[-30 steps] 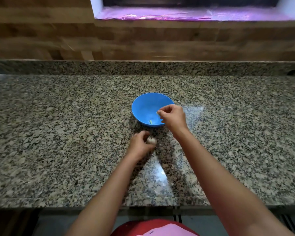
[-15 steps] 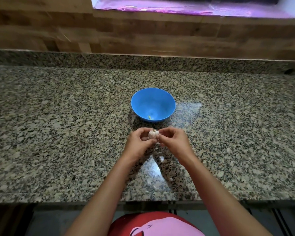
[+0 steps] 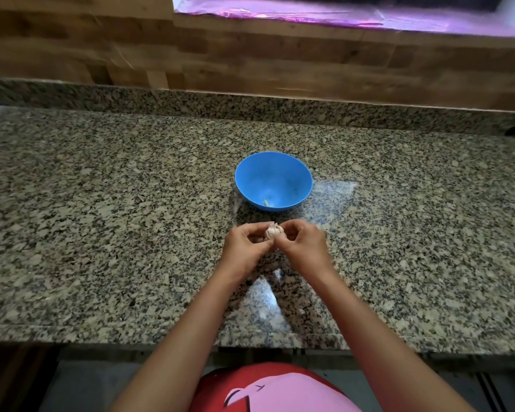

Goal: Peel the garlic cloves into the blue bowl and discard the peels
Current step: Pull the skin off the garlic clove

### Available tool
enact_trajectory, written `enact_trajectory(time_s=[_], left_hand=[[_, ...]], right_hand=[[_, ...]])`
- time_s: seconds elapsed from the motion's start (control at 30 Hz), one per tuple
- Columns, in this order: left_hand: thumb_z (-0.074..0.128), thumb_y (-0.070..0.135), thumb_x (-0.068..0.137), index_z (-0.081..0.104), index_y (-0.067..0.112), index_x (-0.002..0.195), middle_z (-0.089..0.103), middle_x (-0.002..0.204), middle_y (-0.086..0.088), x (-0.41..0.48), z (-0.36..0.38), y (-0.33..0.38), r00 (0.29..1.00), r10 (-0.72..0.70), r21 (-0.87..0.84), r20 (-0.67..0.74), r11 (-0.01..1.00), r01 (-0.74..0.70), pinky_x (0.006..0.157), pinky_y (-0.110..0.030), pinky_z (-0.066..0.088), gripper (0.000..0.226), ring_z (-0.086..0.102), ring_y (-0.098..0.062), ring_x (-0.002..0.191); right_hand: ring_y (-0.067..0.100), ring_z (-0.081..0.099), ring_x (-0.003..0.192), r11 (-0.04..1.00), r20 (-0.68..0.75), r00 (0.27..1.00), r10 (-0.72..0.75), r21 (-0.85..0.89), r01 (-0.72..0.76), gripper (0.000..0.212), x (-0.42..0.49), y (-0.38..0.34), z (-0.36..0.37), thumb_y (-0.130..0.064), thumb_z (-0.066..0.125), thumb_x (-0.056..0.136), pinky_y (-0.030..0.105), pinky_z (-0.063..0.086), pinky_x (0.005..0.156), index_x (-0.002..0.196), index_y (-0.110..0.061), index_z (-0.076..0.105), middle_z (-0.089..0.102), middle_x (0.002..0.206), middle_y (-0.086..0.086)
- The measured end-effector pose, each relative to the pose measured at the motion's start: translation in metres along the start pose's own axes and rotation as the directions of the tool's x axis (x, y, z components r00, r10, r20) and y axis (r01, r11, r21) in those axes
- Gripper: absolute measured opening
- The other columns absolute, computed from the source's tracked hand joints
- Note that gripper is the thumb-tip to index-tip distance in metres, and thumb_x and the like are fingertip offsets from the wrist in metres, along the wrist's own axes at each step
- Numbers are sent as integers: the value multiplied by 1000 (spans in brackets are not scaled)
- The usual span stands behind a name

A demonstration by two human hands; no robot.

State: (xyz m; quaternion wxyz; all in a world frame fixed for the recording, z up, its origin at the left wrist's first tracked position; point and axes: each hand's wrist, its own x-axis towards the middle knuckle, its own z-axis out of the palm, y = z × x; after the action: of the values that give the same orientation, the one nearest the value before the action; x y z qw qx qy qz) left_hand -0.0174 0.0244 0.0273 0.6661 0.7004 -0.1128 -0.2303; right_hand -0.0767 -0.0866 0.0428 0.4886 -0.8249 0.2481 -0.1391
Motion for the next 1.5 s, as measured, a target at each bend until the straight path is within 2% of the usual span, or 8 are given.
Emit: enact_trajectory(time_s=[0.43,0.6,0.83,0.97,1.1,1.27,1.37,1.5], left_hand=[[74,6,78,66,5,109,65,79,3,1,0,-4,1000,-12,135,-21,991,14,59,-7,47,32,60,-1,68],[76,0,73,65,4,110,68,85,0,1,-5,-4,999,-36,85,-10,996,37,64,-10,50,39,65,-2,73],[76,6,75,66,4,111,67,83,1,5,2,-6,1000,12,168,-28,986,-7,64,-11,50,37,62,-5,73],[77,0,71,65,2,113,70,89,-5,5,-1,-5,999,-29,109,-24,994,31,67,-15,53,44,66,-10,77],[78,2,72,64,2,116,68,90,-3,5,-5,-1,998,-39,152,-48,987,45,68,-14,52,46,65,-9,79],[68,17,85,54,8,130,55,120,-11,6,-15,-3,989,73,645,-129,763,27,89,-22,42,48,56,-20,105],[65,20,87,47,8,136,46,127,-10,4,-11,-1,991,94,705,-99,709,3,97,-24,39,53,50,-21,114],[64,27,88,52,11,132,48,117,-5,0,-3,5,967,219,600,-134,794,-97,75,-7,45,49,52,-8,93]], right_hand=[[20,63,79,974,90,994,-67,-210,84,18,3,8,7,-19,60,89,38,53,73,100,-5,67,68,89,9],[23,69,86,979,229,965,126,127,-158,17,9,10,-1,-8,60,89,39,57,81,103,-7,68,72,91,11],[22,63,70,990,126,986,112,-95,-100,16,13,8,7,-10,57,85,37,51,64,95,-3,67,68,81,14],[17,59,60,969,210,959,191,115,-218,16,15,9,1,-3,53,90,27,51,55,101,0,65,68,78,16],[19,60,63,811,347,901,262,426,-400,16,17,9,-7,3,50,92,18,53,54,103,9,60,66,77,14],[27,64,72,642,367,861,352,575,-507,12,16,11,-15,11,49,89,23,58,60,98,9,55,60,89,20],[27,64,72,628,372,860,349,589,-509,9,14,10,-15,13,49,88,24,59,61,87,8,56,60,87,18],[25,67,69,638,348,874,339,598,-485,5,12,10,-16,11,57,84,28,59,67,87,8,60,63,84,16]])
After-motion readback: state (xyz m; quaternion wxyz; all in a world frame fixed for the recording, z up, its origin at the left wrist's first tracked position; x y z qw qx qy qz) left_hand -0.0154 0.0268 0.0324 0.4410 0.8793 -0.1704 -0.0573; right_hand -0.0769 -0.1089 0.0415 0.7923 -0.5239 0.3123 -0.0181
